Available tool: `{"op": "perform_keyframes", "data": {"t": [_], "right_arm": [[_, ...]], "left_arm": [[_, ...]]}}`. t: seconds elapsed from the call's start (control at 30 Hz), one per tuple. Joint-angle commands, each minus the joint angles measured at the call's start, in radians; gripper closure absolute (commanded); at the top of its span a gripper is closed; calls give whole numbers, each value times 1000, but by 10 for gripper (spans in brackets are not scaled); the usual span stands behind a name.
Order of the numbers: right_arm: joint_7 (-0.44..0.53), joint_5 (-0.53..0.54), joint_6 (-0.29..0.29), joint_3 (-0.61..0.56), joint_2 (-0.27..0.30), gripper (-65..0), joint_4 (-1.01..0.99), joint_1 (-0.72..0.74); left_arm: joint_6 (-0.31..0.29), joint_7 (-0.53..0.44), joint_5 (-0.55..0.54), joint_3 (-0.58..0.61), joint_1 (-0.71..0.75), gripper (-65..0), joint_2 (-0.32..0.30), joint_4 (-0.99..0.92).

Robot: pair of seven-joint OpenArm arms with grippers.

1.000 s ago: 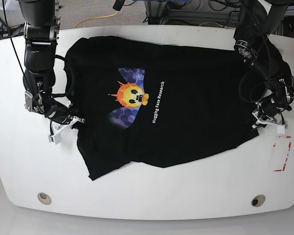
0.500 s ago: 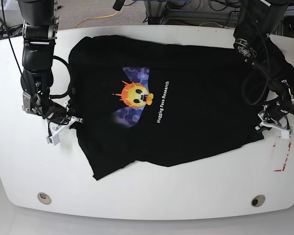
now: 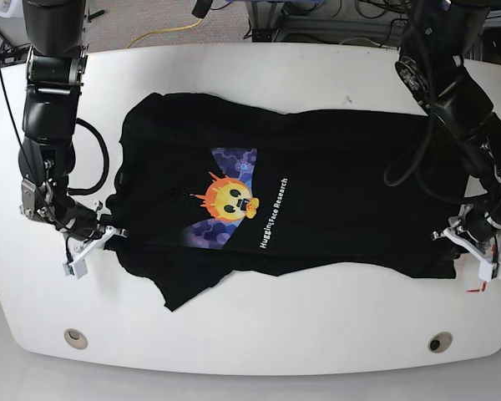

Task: Fold the T-shirt properly
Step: 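Lift the side edges and fold them toward the shirt's collar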

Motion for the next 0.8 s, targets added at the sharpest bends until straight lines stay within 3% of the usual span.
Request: {"op": "perform_keyframes", "data": {"t": [0.0, 0.3, 0.4, 0.63, 0.77], "right_arm": [[15, 13, 7, 7, 27, 0, 19, 78], [-51, 13, 9, 4, 79, 0, 19, 283], [-81, 13, 9, 4, 83, 0, 21, 362], [-157, 13, 12, 4, 104, 0, 26, 538], [-213, 13, 66, 4, 109, 0, 26, 653]], "left_arm": [[-5, -22, -20, 27, -28, 0, -17, 78], [-5, 54, -20, 87, -149, 0, -15, 222], [-4, 114, -19, 81, -195, 0, -15, 259], [-4, 136, -19, 26, -255, 0, -17, 452], [-5, 186, -19, 22, -364, 0, -63, 463]]}}
